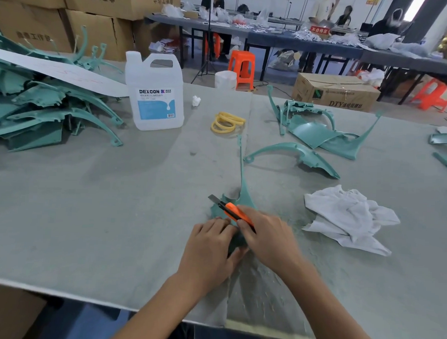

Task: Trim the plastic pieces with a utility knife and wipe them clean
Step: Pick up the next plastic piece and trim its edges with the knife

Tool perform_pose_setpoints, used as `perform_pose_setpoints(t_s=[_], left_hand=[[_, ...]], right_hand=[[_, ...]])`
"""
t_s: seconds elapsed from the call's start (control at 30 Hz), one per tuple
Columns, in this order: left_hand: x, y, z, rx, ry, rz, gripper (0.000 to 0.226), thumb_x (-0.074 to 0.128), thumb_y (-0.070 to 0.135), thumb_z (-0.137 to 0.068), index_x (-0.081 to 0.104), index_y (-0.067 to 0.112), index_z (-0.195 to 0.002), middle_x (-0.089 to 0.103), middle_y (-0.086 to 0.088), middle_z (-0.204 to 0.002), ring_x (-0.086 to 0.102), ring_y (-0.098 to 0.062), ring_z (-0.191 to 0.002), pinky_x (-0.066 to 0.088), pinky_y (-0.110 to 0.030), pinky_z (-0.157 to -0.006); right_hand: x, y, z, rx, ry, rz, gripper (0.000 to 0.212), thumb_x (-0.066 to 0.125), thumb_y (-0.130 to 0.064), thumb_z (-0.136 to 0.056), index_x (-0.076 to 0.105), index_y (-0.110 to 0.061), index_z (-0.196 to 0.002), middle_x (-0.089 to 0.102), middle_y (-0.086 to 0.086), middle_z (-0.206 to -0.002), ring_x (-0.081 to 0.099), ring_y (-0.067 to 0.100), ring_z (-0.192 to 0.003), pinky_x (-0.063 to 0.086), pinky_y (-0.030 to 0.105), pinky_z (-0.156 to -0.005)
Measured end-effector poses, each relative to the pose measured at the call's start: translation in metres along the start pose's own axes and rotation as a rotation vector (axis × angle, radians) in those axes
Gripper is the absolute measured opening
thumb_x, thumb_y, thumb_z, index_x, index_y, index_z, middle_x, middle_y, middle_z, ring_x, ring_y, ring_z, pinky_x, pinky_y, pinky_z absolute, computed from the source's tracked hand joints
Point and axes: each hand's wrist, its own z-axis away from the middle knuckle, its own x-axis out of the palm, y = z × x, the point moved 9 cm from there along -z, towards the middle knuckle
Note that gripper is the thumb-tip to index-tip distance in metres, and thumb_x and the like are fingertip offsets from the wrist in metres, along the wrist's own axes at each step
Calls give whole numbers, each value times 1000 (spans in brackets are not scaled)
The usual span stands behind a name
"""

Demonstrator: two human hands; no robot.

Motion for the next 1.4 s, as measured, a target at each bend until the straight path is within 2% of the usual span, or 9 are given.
perform_pose_setpoints(t_s=[0.4, 0.57, 0.7, 0.83, 1.03, 1.2, 1.33, 1.4], left_hand=[[2, 0, -1, -6, 16, 8, 37, 47, 56, -93, 66, 28, -108, 63, 10, -108, 58, -14, -102, 42, -30, -85], [0, 1, 0, 7, 51, 7, 44, 47, 58, -92, 70, 23, -105, 68, 5, -117, 61, -18, -113, 48, -35, -87], [2, 0, 1, -1, 32, 2, 48, 44, 59, -93, 69, 22, -110, 67, 3, -123, 60, -19, -118, 47, -36, -90], [1, 2, 1, 11, 33, -8, 48, 45, 58, -94, 70, 21, -112, 67, 2, -123, 61, -20, -119, 48, -37, -91], [-1, 3, 1, 24, 72, -1, 38, 52, 57, -92, 68, 25, -106, 66, 9, -116, 60, -14, -111, 46, -31, -88], [-3, 5, 2, 24, 57, -13, 46, 47, 57, -92, 70, 21, -108, 68, 3, -119, 62, -20, -115, 49, -36, -89], [-7, 7, 1, 46, 69, 3, 37, 49, 51, -91, 70, 22, -102, 68, 6, -110, 62, -18, -107, 47, -33, -84], [-10, 12, 2, 90, 109, 4, 31, 54, 46, -92, 70, 20, -91, 70, 5, -98, 64, -18, -94, 47, -33, -77]], right_hand=[[3, 0, -1, -15, -6, 30, 36, 46, -41, -103, 51, -41, -138, 70, -4, -104, 66, 26, -91, 47, 36, -70], [-1, 11, -8, 87, 27, 94, 31, 44, -39, -104, 52, -36, -134, 68, -1, -99, 66, 28, -89, 52, 39, -71], [0, 11, -8, 111, 39, 127, 28, 43, -39, -104, 53, -33, -130, 68, -2, -97, 66, 28, -85, 48, 37, -66], [-2, 16, -12, 149, 26, 112, 28, 45, -38, -104, 54, -35, -129, 67, -2, -97, 66, 29, -86, 54, 41, -73], [0, 6, -2, 84, 15, 79, 29, 45, -38, -103, 55, -34, -130, 67, -3, -93, 65, 26, -83, 51, 39, -70], [-2, 12, -6, 140, 41, 145, 30, 41, -39, -105, 53, -34, -133, 68, -3, -102, 66, 27, -89, 50, 38, -72], [2, -1, 3, 81, 46, 82, 35, 44, -41, -103, 49, -41, -137, 68, -5, -103, 65, 26, -92, 49, 38, -73], [-1, -2, 5, 48, 49, 64, 37, 47, -45, -101, 48, -48, -138, 66, -7, -101, 64, 24, -91, 47, 36, -71]])
